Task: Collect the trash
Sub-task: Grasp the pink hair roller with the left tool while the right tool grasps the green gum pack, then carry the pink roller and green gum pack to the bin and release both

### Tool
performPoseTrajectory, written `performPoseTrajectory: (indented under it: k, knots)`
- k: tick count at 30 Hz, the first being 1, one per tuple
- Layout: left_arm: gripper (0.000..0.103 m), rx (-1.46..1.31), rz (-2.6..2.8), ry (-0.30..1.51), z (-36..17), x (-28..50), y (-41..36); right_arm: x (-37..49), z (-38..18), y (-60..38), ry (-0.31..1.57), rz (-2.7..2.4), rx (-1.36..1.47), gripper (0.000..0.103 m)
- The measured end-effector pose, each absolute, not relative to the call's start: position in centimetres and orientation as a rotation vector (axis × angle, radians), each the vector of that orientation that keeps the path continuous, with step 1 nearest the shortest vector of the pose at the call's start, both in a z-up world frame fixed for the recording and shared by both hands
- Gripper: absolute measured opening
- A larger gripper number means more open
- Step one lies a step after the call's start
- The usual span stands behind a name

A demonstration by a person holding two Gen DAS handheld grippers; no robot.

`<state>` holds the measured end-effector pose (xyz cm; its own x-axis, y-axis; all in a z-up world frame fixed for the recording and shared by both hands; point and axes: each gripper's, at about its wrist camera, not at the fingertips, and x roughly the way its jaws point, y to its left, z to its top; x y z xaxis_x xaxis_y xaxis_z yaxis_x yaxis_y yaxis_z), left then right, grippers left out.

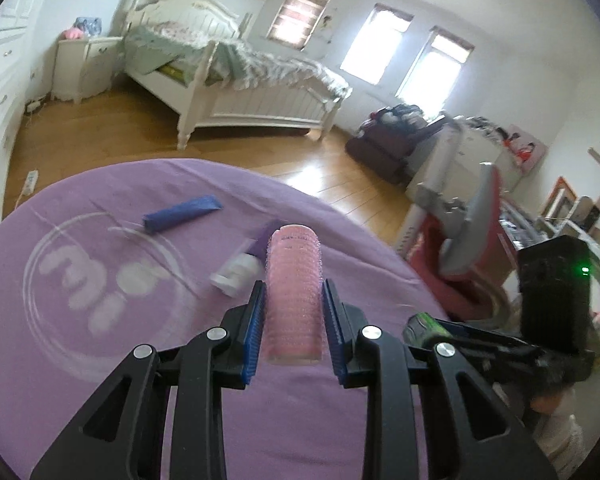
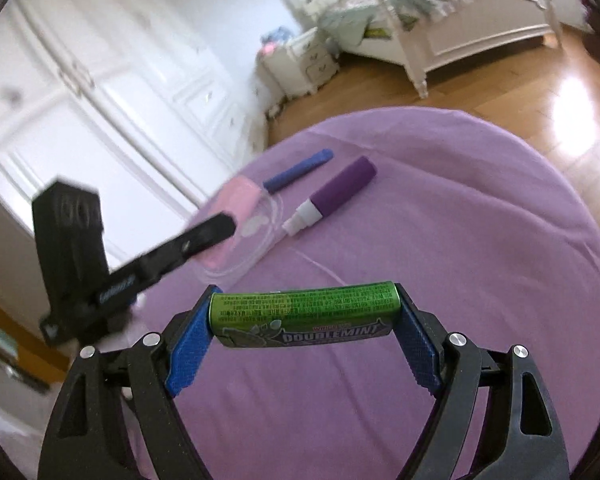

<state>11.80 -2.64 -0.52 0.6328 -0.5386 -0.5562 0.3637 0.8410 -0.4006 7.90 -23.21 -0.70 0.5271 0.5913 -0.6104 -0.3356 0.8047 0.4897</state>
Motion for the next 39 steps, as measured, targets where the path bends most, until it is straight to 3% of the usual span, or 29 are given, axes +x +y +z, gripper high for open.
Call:
performPoseTrajectory:
  k: [6, 17, 27, 39]
  knots:
    - [0.028, -0.269, -0.551, 0.641, 1.2, 6.3, -6.8, 2.4, 1.5, -27.9, 0.730, 0.501, 0.442, 0.082]
    - [0.028, -0.177, -0.749, 0.638, 1.9, 1.8, -19.3, -9.2, 4.8, -37.1, 0.467, 0.125, 0.356, 0.082]
    - [0.028, -0.077, -0.954, 0.655, 2.2, 0.0, -29.8, -16.9, 2.5, -50.3, 0.389, -0.117, 0.497, 0.082]
    - [0.028, 0.092, -1.066, 0.751, -1.0, -0.5, -36.7, -18.4, -1.2, -57.5, 0.397, -0.218, 0.637, 0.082]
